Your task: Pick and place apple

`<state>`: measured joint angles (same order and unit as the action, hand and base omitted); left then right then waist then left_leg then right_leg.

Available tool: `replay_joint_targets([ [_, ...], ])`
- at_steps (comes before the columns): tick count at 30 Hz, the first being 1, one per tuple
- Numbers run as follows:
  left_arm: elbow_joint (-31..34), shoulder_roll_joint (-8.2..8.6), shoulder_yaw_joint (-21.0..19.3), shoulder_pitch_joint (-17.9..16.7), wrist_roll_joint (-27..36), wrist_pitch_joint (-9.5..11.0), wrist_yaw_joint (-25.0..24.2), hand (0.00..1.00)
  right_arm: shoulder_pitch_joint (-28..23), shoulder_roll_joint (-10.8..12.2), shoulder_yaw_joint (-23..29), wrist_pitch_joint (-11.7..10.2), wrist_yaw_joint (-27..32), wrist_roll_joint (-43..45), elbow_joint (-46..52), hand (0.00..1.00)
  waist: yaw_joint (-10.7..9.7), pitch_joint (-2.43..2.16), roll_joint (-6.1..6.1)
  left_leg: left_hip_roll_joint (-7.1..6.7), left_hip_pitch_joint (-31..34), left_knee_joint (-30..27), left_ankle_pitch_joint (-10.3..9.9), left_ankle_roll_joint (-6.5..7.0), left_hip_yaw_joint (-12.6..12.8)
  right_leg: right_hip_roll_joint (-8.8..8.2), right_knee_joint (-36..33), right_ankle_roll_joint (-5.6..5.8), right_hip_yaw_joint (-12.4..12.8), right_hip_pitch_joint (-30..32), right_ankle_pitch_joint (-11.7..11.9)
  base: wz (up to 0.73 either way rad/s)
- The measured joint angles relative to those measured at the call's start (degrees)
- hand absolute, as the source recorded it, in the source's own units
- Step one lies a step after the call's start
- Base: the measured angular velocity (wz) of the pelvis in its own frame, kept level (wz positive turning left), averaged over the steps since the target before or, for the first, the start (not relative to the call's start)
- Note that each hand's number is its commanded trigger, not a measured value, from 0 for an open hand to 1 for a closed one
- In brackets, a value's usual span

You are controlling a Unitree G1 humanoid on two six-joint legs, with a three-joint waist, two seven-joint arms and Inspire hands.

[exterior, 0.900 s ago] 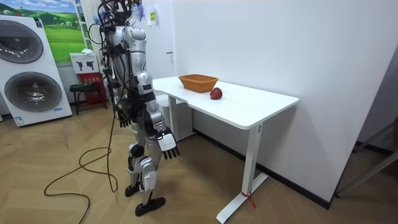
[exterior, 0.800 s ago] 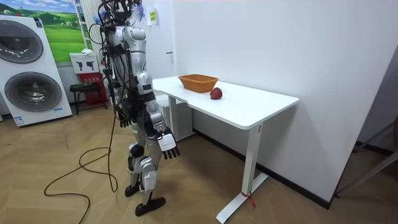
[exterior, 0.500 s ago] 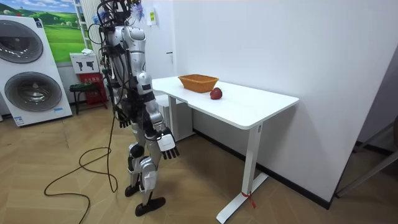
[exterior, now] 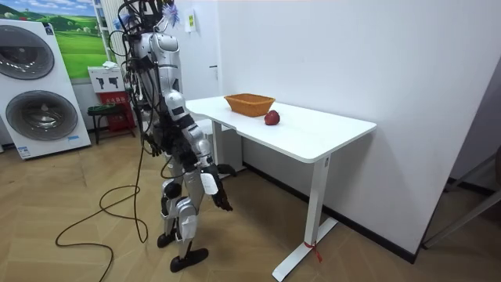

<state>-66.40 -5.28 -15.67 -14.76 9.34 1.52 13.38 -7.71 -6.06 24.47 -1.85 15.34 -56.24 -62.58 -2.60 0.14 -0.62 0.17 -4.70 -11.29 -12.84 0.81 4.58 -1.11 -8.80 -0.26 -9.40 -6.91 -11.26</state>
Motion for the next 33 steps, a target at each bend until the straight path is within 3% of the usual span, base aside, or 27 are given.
replay_joint_targets([
  [4, 0.1, -0.53, -0.2, -0.1, -0.2, 0.5, 0.7, 0.00, 0.9, 0.0, 6.5, -2.5, 11.0, -2.0, 10.0, 0.00, -0.2, -0.04, 0.03, -0.02, 0.3, 0.0, 0.0, 0.01, 0.0, 0.00, -0.1, 0.02, 0.1, 0.8, 0.0, 0.00],
  [9, 1.6, -0.84, -0.6, -0.3, -1.2, 0.5, 0.7, 0.00, 1.5, -0.2, 8.0, -5.1, 24.3, -1.1, 21.6, 0.00, -0.1, -0.08, -0.11, -0.03, 1.3, 0.0, 0.0, 0.02, 0.4, -0.03, -1.1, -0.01, 0.6, 2.1, -0.1, -0.05],
  [11, 2.4, -0.92, -0.6, -0.3, -1.9, 0.6, 0.7, 0.00, 1.5, -0.2, 8.1, -6.2, 30.7, 1.6, 28.6, 0.00, 0.1, -0.08, -0.15, -0.05, 1.5, 0.0, 0.0, 0.02, 0.4, -0.02, -1.1, 0.00, 0.7, 2.2, -0.1, 0.00],
  [17, 3.7, -1.17, -0.3, -0.9, -5.6, 0.6, 0.8, 0.00, 1.6, -1.4, 7.6, -8.8, 41.9, 15.4, 44.1, 0.00, 0.9, -0.11, -0.15, -0.05, 2.3, 0.0, 0.0, 0.03, 0.3, 0.04, -1.0, 0.00, 0.9, 2.9, -0.1, 0.00],
  [25, 3.5, -1.21, 2.0, 0.1, -7.9, 1.1, 0.7, 0.00, 2.1, -1.6, 0.9, -9.7, 44.9, 35.2, 57.1, 0.00, 2.3, -0.20, -0.41, -0.02, 3.2, -0.1, 0.1, 0.02, 0.1, 0.02, -1.3, -0.02, 0.3, 4.2, -0.1, 0.00],
  [30, 3.3, -1.16, 2.9, 0.8, -8.9, 1.7, -0.2, 0.00, 2.6, -3.0, -4.8, -10.0, 39.7, 43.4, 60.9, 0.00, 3.3, -0.20, -0.48, 0.09, 3.1, 0.0, 0.1, -0.01, 0.2, 0.16, -1.3, -0.03, 0.5, 4.2, -0.1, -0.01],
  [33, 3.3, -1.13, 4.5, 0.7, -8.9, 1.7, -0.4, 0.00, 2.6, -3.4, -8.4, -9.9, 33.6, 44.7, 60.7, 0.00, 3.7, -0.11, -0.82, 0.08, 2.9, 0.0, 0.1, -0.01, 0.2, 0.13, -1.2, -0.04, 0.5, 4.0, 0.0, 0.00],
])
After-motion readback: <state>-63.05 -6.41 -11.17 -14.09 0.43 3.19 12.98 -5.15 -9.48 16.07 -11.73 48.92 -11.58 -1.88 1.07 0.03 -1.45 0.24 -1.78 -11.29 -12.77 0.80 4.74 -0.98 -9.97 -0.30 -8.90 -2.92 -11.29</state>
